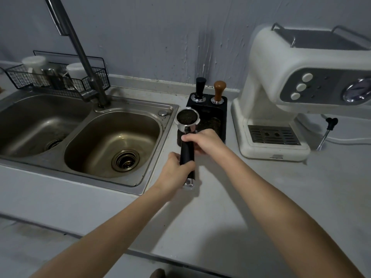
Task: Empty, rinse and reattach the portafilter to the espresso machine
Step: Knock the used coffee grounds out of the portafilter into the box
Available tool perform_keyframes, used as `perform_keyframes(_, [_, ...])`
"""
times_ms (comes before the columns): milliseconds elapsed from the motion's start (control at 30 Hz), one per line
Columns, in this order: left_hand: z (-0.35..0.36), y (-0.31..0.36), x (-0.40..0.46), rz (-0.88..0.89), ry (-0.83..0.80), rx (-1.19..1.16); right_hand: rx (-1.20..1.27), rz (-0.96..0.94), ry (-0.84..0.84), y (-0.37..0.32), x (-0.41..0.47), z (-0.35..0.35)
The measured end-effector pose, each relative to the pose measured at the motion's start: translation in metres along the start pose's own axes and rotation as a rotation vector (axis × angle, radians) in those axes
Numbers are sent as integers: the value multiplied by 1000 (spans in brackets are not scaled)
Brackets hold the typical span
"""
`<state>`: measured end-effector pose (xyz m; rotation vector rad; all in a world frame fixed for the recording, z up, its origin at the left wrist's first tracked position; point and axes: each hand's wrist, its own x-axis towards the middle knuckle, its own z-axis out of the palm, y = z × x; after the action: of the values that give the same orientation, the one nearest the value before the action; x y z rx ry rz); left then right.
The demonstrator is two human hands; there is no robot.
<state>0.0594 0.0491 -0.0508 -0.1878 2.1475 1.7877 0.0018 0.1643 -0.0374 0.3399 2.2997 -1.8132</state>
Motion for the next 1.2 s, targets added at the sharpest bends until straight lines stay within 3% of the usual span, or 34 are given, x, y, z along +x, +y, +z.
perform_keyframes(167, [-3, 27, -1, 35, -49, -109, 509, 64, -152, -12, -1, -17])
perform_keyframes(333, [-6, 44, 5, 53, -88, -46, 717, 80, -208, -15, 5, -23])
perform_keyframes(667, [-42, 66, 68, 14, -315, 54, 735, 56, -27, -26, 42, -20])
perform_keyframes(767, [-44, 71, 84, 127, -273, 441, 664, 47, 87, -27, 51, -17])
perform_keyframes(867, [-37, 68, 88, 296, -76, 963, 623, 84, 213, -29, 60, -13])
perform_keyframes(967, [-27, 58, 91, 479, 86, 1236, 587, 144, 358, -30, 71, -8])
perform_keyframes(1067, [-23, 50, 101, 487, 70, 1245, 465, 170, 464, -27, 79, -5])
perform_keyframes(1200, [-30, 49, 117, 416, -14, 1081, 307, 184, 496, -23, 83, -2])
